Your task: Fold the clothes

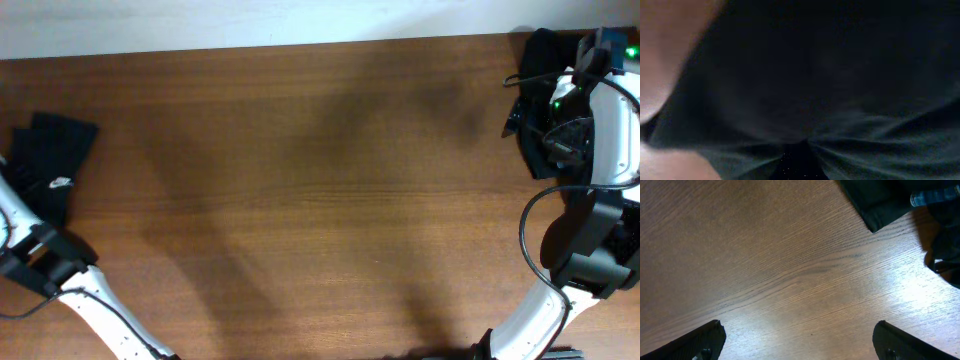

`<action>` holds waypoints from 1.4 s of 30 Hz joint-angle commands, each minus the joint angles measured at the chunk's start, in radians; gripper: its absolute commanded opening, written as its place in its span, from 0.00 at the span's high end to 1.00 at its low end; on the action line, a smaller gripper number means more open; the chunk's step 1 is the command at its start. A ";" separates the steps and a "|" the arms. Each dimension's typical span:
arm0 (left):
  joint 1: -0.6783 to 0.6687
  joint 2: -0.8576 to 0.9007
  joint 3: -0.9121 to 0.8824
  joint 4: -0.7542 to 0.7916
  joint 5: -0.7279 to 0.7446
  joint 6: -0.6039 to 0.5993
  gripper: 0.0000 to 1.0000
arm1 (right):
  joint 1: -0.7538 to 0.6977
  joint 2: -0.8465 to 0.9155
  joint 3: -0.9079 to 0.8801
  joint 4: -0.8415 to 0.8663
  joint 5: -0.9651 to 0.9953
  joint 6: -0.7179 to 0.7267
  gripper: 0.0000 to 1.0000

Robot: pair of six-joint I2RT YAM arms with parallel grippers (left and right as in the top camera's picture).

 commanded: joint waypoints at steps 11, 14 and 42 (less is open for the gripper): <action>0.018 -0.169 0.007 0.075 0.200 0.040 0.79 | -0.002 -0.010 0.012 0.000 0.008 0.008 0.01; -0.024 -0.210 0.007 0.086 0.259 0.117 0.74 | -0.002 -0.010 0.012 0.000 0.008 0.007 0.01; -0.238 -0.045 0.005 0.209 0.122 0.329 0.99 | -0.002 -0.010 0.012 0.000 0.008 0.008 0.01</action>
